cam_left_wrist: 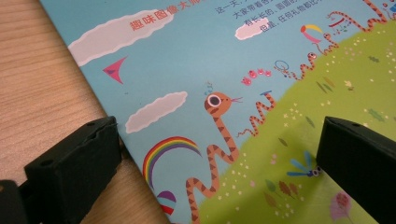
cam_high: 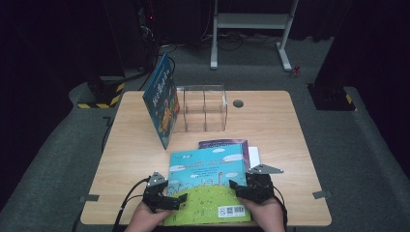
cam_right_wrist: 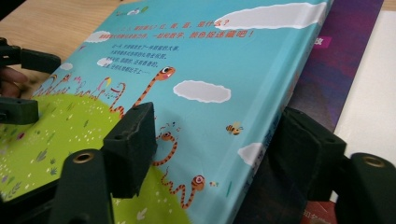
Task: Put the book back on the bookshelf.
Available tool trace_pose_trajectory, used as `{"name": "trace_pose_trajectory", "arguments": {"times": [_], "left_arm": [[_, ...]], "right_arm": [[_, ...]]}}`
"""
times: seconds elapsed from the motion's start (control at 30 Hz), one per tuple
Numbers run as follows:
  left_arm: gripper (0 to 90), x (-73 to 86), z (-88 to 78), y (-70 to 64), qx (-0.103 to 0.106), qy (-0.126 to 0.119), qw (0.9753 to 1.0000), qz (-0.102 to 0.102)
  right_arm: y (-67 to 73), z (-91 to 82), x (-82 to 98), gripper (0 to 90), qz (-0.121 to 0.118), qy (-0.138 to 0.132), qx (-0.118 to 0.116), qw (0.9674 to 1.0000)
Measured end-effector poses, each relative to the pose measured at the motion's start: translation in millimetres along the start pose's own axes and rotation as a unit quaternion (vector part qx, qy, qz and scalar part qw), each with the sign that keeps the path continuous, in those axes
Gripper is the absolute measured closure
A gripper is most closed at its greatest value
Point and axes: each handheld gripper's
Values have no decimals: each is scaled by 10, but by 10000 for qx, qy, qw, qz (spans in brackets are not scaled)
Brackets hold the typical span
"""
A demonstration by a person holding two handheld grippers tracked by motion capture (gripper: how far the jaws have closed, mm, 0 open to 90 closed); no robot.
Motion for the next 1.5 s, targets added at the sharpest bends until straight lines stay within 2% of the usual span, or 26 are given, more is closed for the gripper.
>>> {"name": "trace_pose_trajectory", "arguments": {"times": [0.17, 0.7, 1.0, 1.27, 1.43, 1.5], "left_arm": [[1, 1, -1, 0, -4, 5, 10000, 4], [0, 2, -4, 10, 18, -16, 10000, 0], [0, 4, -12, 31, 157, -54, 9998, -115], [0, 3, -19, 50, 186, -45, 9998, -86], [0, 5, -21, 47, 218, -95, 9995, -188], [0, 3, -27, 63, 212, -125, 9996, -165]], "right_arm": [[25, -24, 13, 355, -73, -83, 125, 9999], [81, -75, 51, 375, -263, -250, 261, 9990], [131, -128, 58, 379, -408, -434, 324, 9977], [155, -154, 61, 380, -521, -526, 361, 9966], [168, -163, 63, 381, -580, -571, 390, 9959], [176, -170, 64, 381, -612, -610, 403, 9954]]}}
Point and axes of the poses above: each handheld gripper's, and its own axes: z roughly forward along the jaws, x roughly out of its underside, y roughly to its left, and after that the axes turned 11 degrees about y, right-handed
